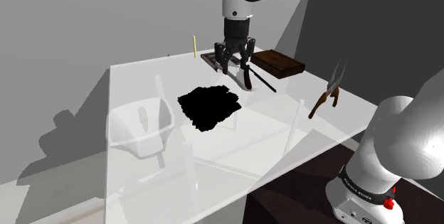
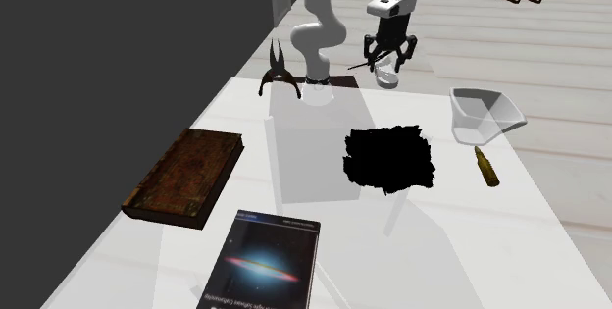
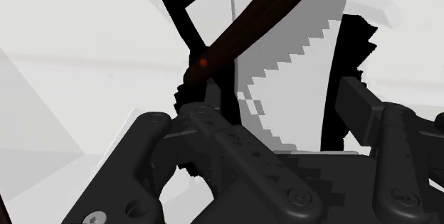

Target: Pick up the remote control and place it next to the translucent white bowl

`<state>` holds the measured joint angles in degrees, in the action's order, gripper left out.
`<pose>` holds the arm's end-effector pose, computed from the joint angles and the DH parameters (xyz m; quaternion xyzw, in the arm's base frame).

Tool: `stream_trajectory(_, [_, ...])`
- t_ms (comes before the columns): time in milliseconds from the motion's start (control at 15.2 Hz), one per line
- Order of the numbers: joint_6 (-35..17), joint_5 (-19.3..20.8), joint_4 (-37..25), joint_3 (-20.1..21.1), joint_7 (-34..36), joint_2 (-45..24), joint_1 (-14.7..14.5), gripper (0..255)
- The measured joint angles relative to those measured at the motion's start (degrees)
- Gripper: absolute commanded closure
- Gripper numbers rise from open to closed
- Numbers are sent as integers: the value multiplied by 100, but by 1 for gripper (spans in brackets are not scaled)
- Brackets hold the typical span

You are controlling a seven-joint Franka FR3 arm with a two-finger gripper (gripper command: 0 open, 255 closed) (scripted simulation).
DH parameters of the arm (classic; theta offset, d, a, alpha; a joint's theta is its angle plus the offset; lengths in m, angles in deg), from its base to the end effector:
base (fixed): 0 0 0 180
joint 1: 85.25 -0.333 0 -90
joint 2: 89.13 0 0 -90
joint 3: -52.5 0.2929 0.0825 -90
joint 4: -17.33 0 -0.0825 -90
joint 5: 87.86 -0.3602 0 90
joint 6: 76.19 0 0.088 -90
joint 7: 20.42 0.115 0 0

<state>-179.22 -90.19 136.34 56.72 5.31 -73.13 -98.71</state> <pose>0.4329 0.1446 0.5212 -0.9970 0.0762 0.0037 0.0089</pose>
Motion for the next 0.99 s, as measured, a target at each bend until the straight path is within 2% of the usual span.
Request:
stream_trajectory(396, [13,-191,286,499,747,333,-323,255])
stream_trajectory(990, [-49,-485,412,1288,1871,473,-782,255])
